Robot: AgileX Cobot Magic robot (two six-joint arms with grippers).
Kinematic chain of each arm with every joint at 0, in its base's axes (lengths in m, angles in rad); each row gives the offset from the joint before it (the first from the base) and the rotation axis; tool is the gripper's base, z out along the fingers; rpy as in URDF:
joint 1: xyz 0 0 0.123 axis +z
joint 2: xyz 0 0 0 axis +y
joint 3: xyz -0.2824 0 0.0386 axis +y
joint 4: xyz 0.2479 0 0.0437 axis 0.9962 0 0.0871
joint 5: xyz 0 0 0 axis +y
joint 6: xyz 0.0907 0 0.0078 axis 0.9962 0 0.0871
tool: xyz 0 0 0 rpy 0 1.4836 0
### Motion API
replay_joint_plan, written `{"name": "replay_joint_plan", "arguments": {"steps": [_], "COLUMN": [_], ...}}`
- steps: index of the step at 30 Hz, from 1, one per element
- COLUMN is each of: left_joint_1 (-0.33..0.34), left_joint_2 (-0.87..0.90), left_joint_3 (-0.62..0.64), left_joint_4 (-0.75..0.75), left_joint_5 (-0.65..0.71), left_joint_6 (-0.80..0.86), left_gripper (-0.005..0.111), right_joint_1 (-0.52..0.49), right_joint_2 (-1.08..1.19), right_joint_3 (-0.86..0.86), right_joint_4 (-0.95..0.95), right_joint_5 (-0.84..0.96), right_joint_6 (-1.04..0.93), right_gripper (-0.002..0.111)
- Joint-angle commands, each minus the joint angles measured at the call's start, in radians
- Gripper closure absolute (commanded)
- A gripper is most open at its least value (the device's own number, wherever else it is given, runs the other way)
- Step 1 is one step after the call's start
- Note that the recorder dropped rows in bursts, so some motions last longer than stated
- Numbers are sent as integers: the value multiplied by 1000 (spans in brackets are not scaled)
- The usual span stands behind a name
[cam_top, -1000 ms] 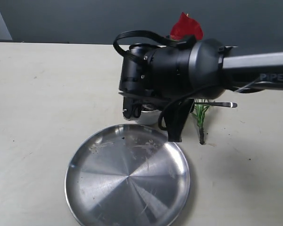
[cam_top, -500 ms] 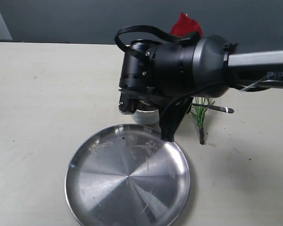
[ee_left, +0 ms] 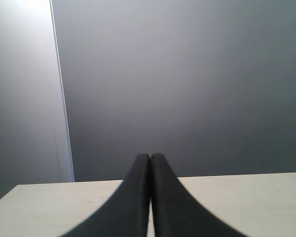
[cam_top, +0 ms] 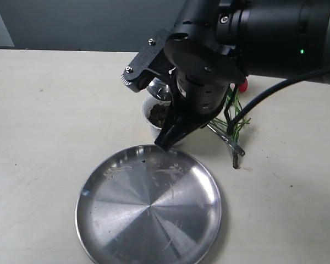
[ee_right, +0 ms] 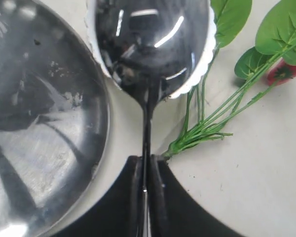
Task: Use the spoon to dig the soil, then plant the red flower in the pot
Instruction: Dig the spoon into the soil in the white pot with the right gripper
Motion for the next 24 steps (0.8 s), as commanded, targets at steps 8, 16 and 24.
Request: {"name": "replay_joint_plan", "arguments": {"steps": [8,16,24], "left_joint_1": [-6,-6,-6], "left_joint_2": [-2,-2,-2], "left_joint_3": [-3,-3,-3], "left_joint_4": [-7,-7,-7], "left_joint_5": [-4,-4,-4], "left_joint_6": [-5,-5,-5], "left_gripper": [106,106,106], "right_joint_1": [-3,-3,-3], "right_joint_2": [-6,25,143], "right_joint_3": [-4,-4,-4], "right_joint_4": [-78,-154,-299], "right_joint_5": [-156,-24,17], "right_joint_6": [61,-469,-604], "right_gripper": [109,109,109]}}
